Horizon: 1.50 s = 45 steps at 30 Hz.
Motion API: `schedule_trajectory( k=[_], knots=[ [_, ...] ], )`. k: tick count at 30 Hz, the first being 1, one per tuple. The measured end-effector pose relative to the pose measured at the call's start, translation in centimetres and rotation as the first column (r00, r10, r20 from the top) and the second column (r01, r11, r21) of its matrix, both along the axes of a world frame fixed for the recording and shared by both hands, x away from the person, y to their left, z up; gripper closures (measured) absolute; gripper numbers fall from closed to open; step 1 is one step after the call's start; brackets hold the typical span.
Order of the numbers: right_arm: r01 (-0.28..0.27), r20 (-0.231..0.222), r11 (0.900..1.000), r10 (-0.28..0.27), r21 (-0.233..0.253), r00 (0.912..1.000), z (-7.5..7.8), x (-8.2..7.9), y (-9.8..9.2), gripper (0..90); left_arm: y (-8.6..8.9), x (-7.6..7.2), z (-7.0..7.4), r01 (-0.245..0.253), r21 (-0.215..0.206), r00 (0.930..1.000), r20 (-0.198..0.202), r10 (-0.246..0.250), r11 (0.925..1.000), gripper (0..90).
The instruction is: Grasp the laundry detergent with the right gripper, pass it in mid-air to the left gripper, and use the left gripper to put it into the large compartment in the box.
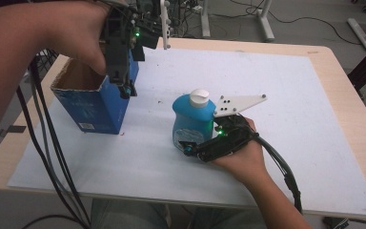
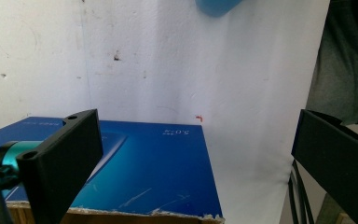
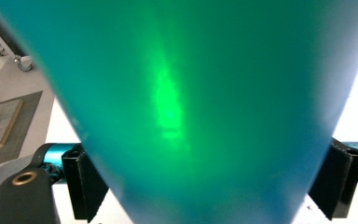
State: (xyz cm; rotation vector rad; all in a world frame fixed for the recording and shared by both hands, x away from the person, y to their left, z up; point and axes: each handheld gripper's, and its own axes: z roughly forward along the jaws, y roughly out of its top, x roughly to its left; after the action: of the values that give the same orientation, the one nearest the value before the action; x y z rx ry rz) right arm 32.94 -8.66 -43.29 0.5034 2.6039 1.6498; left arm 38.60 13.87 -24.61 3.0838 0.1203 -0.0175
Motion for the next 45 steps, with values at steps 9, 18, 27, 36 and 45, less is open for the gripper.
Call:
schedule_trajectory(
  k=[9, 18, 27, 36, 45],
  knots=[
    [0.016, 0.024, 1.000, -0.016, 0.005, 0.9996, -0.17, -0.03, -0.03, 19.2, 0.05, 0.01, -0.05, 0.000, 0.000, 1.0000, -0.001, 0.000, 1.0000, 1.8],
    [0.009, 0.033, 1.000, -0.009, 0.020, 0.9994, -0.32, 0.02, -0.01, 27.0, 0.18, 0.02, -0.11, -0.003, 0.001, 1.0000, -0.002, 0.003, 1.0000, 1.7],
    [0.008, 0.024, 0.999, -0.009, 0.040, 0.9997, -0.48, 0.09, 0.02, 31.9, 0.22, 0.01, -0.14, -0.004, 0.003, 1.0000, -0.002, 0.004, 1.0000, 1.8],
    [0.006, 0.032, 0.999, -0.008, 0.047, 0.9995, -0.60, 0.13, 0.01, 34.4, 0.36, 0.13, -0.12, -0.006, 0.009, 1.0000, -0.003, 0.006, 0.9999, 1.8],
    [0.019, 0.063, 0.999, -0.022, 0.046, 0.9978, -0.70, -0.19, 0.05, 40.7, 0.24, 0.19, -0.21, -0.002, 0.006, 1.0000, -0.003, 0.002, 1.0000, 1.8]
  ],
)
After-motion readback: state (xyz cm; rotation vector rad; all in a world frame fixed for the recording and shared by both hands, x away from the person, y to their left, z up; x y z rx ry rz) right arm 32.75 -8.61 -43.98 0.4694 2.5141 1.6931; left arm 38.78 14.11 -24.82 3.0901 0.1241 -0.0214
